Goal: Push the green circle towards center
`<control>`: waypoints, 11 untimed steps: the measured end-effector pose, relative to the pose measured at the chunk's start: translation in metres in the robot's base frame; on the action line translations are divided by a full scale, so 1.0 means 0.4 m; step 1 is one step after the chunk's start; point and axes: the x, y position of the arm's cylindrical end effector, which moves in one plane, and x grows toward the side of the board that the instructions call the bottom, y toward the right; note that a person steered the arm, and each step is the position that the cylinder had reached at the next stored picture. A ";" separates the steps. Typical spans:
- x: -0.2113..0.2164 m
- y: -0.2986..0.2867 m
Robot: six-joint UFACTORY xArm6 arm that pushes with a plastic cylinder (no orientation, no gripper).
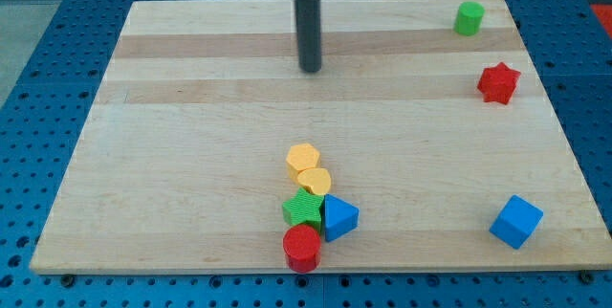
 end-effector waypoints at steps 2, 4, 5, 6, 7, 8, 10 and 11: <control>-0.233 0.316; -0.253 0.737; -0.228 0.855; -0.226 0.851; -0.226 0.822; -0.226 0.711; -0.222 0.686; -0.195 0.644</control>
